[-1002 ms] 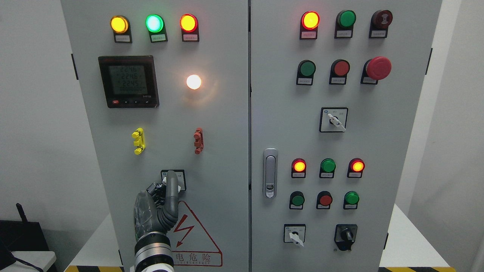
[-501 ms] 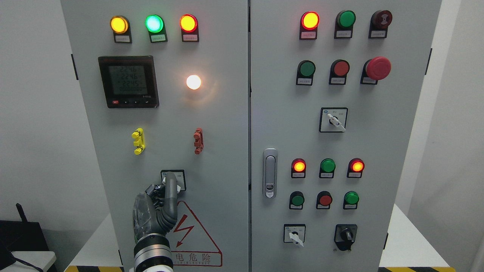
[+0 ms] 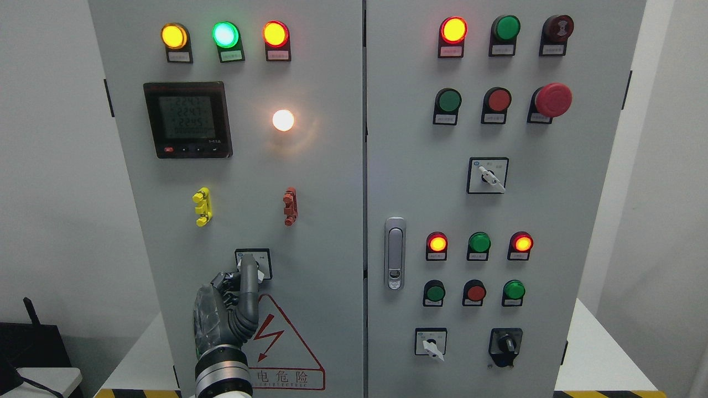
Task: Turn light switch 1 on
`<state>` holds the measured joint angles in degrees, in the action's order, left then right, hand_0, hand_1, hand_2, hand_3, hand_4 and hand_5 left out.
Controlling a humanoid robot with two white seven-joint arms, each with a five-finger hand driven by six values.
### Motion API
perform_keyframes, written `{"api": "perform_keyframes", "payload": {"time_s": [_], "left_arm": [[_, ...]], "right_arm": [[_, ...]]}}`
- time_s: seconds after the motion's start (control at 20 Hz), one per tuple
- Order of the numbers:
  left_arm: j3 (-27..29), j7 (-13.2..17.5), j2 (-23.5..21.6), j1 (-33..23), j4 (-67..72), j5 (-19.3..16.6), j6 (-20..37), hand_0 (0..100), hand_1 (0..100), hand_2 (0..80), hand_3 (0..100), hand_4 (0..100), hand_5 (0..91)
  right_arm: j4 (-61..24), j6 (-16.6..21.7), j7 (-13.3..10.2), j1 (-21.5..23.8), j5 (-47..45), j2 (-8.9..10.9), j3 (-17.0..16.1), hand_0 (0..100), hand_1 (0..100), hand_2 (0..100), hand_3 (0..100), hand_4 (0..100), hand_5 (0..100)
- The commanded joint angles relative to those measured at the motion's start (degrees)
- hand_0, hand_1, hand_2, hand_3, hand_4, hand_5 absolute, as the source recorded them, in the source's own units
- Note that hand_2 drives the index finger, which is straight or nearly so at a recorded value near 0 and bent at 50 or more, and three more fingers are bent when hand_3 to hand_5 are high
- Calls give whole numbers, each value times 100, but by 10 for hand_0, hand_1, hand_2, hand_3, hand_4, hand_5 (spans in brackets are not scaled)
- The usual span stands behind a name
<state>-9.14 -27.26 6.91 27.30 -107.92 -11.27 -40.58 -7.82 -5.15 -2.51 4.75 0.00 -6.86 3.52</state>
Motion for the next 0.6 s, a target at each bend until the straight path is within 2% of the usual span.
{"api": "perform_keyframes", "payload": {"time_s": [0.0, 0.3, 0.55], "left_arm": [[0, -7, 4, -102, -98, 2, 6, 270, 149, 471, 703, 847, 843], [0, -7, 4, -172, -176, 10, 33, 270, 151, 480, 712, 856, 845], [0, -7, 4, -287, -212, 46, 278, 272, 154, 490, 728, 863, 849]], "right_arm": [[0, -4, -4, 0, -105, 0, 0, 120, 389, 0, 0, 0, 0], [0, -4, -4, 0, -97, 0, 0, 120, 389, 0, 0, 0, 0], [0, -4, -4, 0, -105, 0, 0, 120, 389, 0, 0, 0, 0]]}}
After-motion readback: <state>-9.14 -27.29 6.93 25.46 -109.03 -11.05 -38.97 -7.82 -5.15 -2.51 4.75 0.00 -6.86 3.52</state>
